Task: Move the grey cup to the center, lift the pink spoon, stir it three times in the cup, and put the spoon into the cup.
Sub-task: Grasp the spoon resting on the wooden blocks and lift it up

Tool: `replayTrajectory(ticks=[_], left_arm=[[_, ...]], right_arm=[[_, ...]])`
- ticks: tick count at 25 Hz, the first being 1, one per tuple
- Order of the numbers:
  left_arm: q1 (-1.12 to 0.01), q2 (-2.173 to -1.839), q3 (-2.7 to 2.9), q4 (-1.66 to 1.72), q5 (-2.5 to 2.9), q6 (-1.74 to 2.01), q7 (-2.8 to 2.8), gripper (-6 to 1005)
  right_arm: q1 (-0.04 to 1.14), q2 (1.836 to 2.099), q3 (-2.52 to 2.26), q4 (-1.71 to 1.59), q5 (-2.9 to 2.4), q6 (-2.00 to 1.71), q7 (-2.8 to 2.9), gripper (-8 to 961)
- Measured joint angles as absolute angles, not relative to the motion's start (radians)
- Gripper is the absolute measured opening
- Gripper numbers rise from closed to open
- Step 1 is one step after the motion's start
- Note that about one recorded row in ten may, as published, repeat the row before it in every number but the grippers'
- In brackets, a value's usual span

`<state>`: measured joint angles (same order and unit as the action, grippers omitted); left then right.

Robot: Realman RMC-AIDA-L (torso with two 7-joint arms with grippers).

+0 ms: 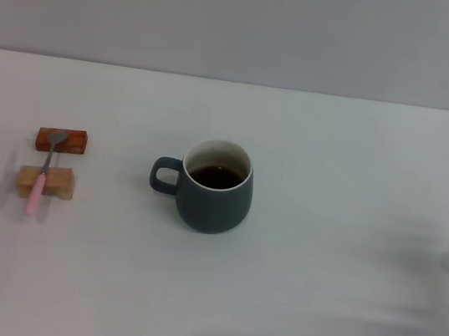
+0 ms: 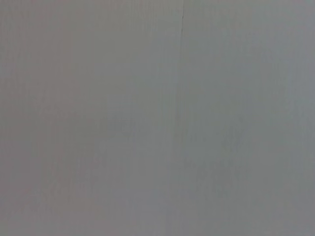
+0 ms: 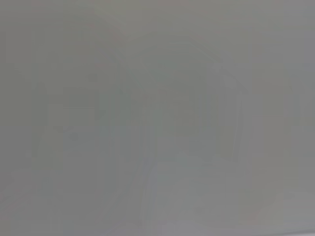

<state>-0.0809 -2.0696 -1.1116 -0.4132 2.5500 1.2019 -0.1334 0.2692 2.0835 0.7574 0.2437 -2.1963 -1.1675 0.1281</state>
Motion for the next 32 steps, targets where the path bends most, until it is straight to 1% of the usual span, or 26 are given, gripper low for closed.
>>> replayTrajectory(ticks=[1, 2, 5, 7, 20, 32], left_arm=[[-0.081, -2.07, -1.112, -0.413, 2.55, 1.202, -0.133, 824], [-0.051, -2.068, -1.076, -0.425, 2.553, 1.228, -0.141, 824], [-0.018, -2.068, -1.017, -0.428, 2.553, 1.256, -0.143, 824], [-0.011, -2.068, -0.984, -0.425, 2.552, 1.255, -0.146, 824], [-0.053, -2.072, -0.871, -0.405, 2.552, 1.212, -0.136, 824], [-0.072, -2.074, -0.841, -0.404, 2.549, 1.128, -0.102, 824]], right_arm=[[0.269, 2.084, 0.757, 0.244, -2.196, -1.168, 0.128, -2], [0.262, 2.084, 0.781, 0.223, -2.194, -1.168, 0.128, -2], [0.255, 2.084, 0.805, 0.208, -2.187, -1.169, 0.128, -2], [0.251, 2.083, 0.82, 0.205, -2.185, -1.169, 0.128, -2], [0.217, 2.086, 0.946, 0.186, -2.182, -1.223, 0.101, -2], [0.223, 2.086, 0.942, 0.186, -2.182, -1.215, 0.101, -1]])
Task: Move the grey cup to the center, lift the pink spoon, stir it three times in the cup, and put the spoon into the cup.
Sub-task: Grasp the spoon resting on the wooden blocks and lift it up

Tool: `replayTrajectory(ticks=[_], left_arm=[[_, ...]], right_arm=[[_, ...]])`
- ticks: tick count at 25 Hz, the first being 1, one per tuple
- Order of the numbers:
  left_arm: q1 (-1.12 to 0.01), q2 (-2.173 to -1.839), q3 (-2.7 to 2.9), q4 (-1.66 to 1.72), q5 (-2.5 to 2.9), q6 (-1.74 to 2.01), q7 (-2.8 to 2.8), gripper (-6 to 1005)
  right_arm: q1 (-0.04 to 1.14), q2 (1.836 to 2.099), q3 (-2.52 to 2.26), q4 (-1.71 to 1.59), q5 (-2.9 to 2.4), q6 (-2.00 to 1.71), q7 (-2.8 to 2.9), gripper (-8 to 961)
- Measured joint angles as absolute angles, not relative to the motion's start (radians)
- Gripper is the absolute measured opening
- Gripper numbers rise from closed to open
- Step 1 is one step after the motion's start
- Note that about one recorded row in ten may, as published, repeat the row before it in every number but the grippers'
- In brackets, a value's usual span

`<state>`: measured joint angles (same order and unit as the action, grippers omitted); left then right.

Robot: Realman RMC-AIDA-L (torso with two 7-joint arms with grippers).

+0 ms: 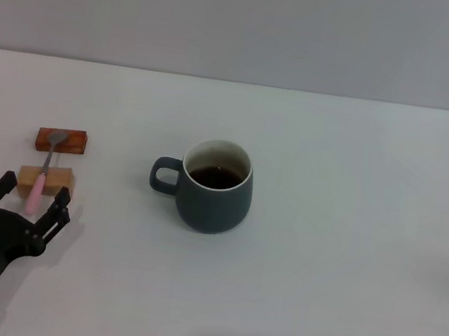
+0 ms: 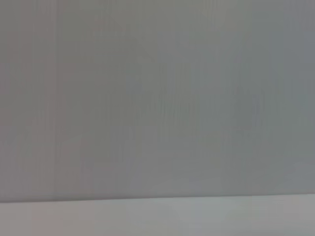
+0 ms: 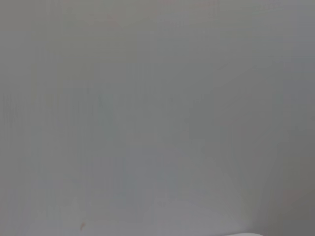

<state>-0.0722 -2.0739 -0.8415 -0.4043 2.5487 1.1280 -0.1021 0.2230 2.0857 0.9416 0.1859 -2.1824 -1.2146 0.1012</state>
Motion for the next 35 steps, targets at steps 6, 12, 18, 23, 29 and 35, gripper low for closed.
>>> replayTrajectory(ticks=[6, 12, 18, 23, 29, 35], left_arm=[[-0.077, -2.074, -0.841, -0.404, 2.547, 1.099, -0.102, 824], [-0.092, -2.074, -0.841, -0.403, 2.548, 1.072, -0.088, 823], [-0.097, -2.074, -0.841, -0.408, 2.547, 1.053, -0.078, 823], [-0.098, -2.074, -0.844, -0.41, 2.546, 1.039, -0.078, 823], [-0.098, -2.074, -0.848, -0.407, 2.545, 1.037, -0.078, 823], [-0.103, -2.074, -0.852, -0.406, 2.543, 1.01, -0.078, 823]], right_arm=[[0.224, 2.086, 0.938, 0.187, -2.182, -1.214, 0.101, -1], [0.223, 2.086, 0.937, 0.187, -2.183, -1.213, 0.101, -1], [0.221, 2.086, 0.937, 0.186, -2.183, -1.213, 0.101, -2], [0.222, 2.086, 0.937, 0.186, -2.187, -1.213, 0.101, -2], [0.22, 2.086, 0.936, 0.186, -2.189, -1.214, 0.101, -2], [0.218, 2.086, 0.936, 0.187, -2.19, -1.216, 0.101, -2]])
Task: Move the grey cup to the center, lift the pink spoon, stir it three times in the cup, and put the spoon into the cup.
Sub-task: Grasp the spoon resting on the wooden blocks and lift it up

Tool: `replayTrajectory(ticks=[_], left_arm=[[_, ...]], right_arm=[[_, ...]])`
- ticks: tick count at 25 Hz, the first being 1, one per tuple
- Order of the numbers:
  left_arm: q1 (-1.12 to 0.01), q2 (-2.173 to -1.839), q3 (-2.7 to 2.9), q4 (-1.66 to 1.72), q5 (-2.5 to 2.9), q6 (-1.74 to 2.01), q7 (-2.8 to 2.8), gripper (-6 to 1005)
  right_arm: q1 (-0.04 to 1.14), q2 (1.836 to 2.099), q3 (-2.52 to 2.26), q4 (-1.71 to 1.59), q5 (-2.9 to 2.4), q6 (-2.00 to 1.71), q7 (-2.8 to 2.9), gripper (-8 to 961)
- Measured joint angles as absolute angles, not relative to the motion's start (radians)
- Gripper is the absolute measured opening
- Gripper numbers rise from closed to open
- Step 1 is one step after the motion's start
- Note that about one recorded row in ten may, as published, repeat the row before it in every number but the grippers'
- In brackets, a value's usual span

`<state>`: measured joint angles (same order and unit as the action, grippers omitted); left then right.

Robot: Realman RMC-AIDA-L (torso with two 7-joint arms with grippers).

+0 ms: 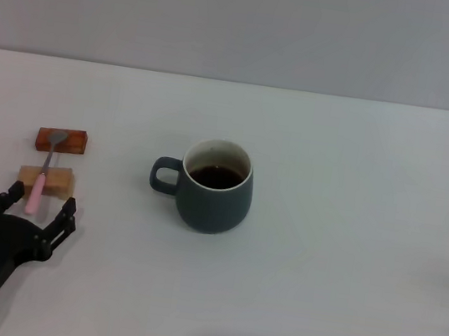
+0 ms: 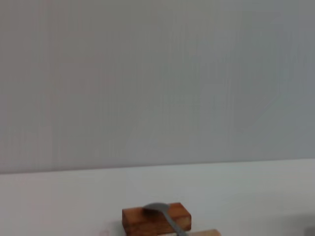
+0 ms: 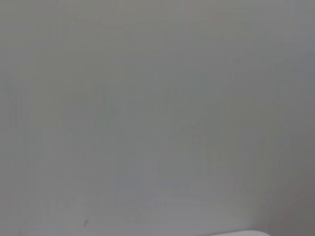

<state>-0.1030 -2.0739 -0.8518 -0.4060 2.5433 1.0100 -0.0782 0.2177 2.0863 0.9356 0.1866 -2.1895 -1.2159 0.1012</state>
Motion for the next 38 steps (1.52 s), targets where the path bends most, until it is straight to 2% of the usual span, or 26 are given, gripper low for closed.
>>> replayTrajectory(ticks=[10, 16, 21, 27, 38], left_arm=[[-0.1, -2.072, -0.872, -0.412, 2.54, 1.006, -0.078, 823], [-0.104, -2.073, -0.873, -0.405, 2.539, 1.0, -0.078, 721], [-0.101, -2.072, -0.873, -0.407, 2.538, 1.001, -0.078, 724], [-0.099, -2.072, -0.875, -0.409, 2.537, 1.004, -0.078, 575], [-0.099, -2.071, -0.874, -0.41, 2.536, 1.001, -0.078, 569]], right_arm=[[0.216, 2.086, 0.932, 0.193, -2.194, -1.218, 0.101, -1], [0.217, 2.086, 0.922, 0.195, -2.194, -1.219, 0.101, -1], [0.218, 2.086, 0.922, 0.195, -2.194, -1.219, 0.101, -2], [0.218, 2.086, 0.922, 0.195, -2.194, -1.22, 0.101, -2], [0.219, 2.086, 0.922, 0.196, -2.193, -1.22, 0.101, -1]])
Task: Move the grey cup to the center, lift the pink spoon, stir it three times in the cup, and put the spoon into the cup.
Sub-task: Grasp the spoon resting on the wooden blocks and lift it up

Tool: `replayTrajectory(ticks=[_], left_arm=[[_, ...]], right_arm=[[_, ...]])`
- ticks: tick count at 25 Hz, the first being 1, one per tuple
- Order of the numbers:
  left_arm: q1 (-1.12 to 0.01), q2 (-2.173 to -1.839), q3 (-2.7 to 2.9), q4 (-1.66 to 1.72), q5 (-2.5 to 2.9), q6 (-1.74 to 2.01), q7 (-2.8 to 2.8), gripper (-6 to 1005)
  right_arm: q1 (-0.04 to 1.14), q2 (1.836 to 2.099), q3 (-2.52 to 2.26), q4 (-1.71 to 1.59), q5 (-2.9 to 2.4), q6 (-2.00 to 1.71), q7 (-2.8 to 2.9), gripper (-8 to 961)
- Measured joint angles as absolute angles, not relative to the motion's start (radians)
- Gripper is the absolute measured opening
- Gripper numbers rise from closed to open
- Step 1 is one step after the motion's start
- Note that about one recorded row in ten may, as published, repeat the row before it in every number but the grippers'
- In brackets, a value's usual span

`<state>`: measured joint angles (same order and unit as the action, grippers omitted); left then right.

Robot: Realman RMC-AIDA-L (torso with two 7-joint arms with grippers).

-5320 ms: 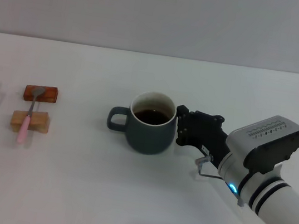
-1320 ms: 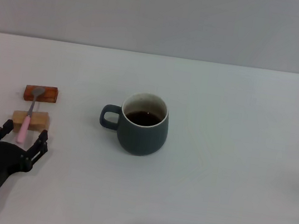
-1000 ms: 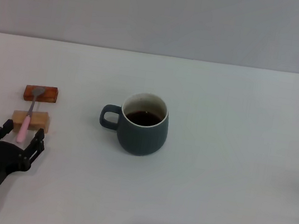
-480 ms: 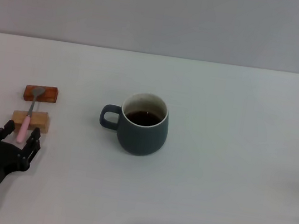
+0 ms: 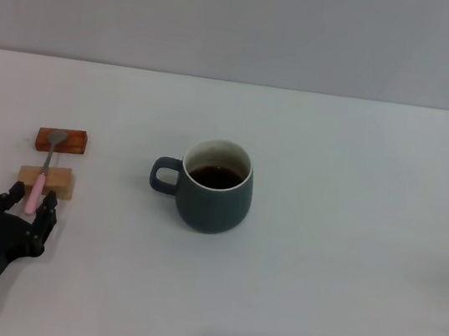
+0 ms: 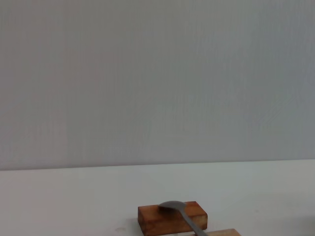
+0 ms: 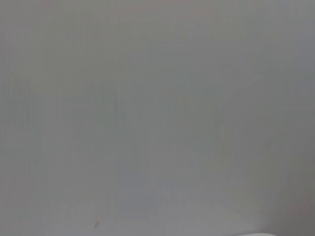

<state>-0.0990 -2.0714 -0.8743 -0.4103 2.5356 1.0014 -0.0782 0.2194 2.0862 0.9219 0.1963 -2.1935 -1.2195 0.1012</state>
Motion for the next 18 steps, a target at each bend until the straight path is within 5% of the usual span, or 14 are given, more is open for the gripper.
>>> replayTrajectory(ticks=[7, 18], left_arm=[[-0.101, -2.071, -0.873, -0.409, 2.536, 1.0, -0.078, 464], [-0.106, -2.071, -0.869, -0.405, 2.536, 0.997, -0.079, 442]], right_arm=[[0.221, 2.086, 0.922, 0.196, -2.193, -1.22, 0.101, -1], [0.221, 2.086, 0.921, 0.196, -2.193, -1.22, 0.101, 0]])
